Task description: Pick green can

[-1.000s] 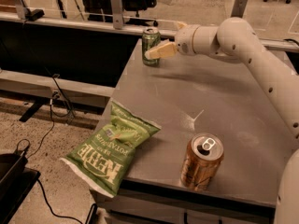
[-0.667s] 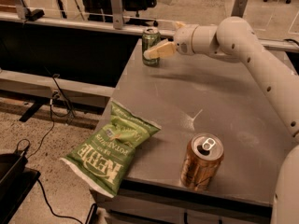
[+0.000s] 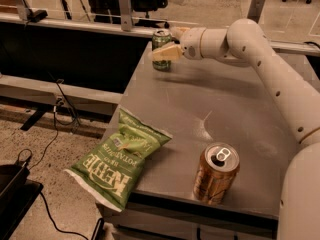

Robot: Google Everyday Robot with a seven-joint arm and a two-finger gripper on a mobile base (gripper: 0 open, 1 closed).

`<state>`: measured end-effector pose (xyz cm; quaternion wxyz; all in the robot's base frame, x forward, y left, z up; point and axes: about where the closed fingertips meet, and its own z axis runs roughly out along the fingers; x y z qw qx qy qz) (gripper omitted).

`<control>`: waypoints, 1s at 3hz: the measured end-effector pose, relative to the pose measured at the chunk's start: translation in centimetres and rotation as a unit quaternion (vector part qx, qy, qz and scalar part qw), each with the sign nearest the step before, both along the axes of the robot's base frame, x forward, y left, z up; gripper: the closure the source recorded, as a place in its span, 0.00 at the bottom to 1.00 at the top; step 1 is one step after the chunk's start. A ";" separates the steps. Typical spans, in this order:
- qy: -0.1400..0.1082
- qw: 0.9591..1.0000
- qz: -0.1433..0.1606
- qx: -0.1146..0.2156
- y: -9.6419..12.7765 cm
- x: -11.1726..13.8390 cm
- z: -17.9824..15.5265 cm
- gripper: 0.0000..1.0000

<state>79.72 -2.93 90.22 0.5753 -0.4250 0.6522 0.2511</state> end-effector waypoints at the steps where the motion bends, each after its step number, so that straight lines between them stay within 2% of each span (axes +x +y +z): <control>1: -0.001 1.000 0.013 0.007 0.7 -0.3 0.1 0.41; 3: -0.024 0.999 0.028 0.021 0.7 -0.7 2.4 0.87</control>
Offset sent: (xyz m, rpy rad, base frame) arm -0.0101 0.0018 0.0199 0.0390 -0.0376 0.0369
